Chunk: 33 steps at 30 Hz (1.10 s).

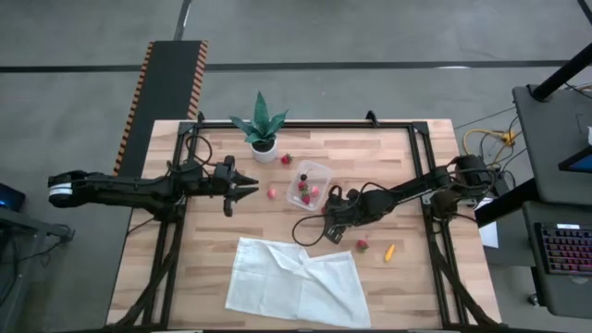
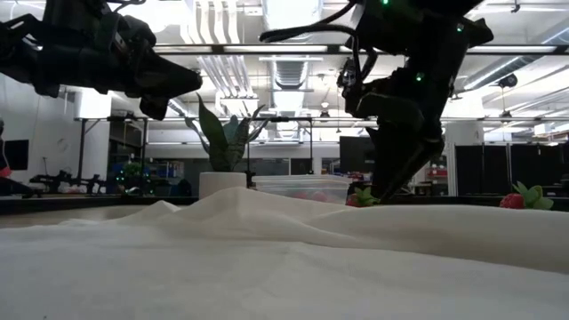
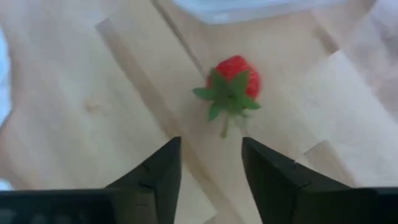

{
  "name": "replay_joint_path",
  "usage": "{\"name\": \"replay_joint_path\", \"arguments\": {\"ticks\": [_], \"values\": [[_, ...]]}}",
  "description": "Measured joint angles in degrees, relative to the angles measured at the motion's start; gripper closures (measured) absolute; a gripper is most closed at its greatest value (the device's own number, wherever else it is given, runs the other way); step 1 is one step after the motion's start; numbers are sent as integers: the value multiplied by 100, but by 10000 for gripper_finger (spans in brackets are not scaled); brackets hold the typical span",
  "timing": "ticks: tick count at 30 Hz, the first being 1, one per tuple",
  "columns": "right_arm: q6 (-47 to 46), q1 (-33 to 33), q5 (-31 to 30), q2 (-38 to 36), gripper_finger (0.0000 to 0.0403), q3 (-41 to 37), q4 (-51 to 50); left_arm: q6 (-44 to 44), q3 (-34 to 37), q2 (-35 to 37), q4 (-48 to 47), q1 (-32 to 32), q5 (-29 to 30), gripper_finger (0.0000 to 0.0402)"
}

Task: Pick and placing Produce into tupperware
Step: Put the red strawberry into the transparent bin

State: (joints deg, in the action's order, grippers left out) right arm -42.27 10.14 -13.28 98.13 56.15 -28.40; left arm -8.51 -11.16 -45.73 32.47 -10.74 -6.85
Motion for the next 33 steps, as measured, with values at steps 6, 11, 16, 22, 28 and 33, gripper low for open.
{"name": "replay_joint_path", "arguments": {"ticks": [6,11,16,22,28,33], "values": [[195,-152,-26,10,207,-6,46,0,0,0,1,0,0,313],[334,-226,-22,29,206,-4,62,-1,0,0,0,0,0,313],[356,-267,-24,30,214,-4,85,0,0,0,1,1,-2,313],[521,-336,-24,31,222,-8,155,-2,0,2,0,2,-2,313],[612,-410,60,31,227,-14,242,0,0,0,0,2,-13,313],[633,-418,171,31,228,-57,234,0,0,2,0,2,-13,313]]}}
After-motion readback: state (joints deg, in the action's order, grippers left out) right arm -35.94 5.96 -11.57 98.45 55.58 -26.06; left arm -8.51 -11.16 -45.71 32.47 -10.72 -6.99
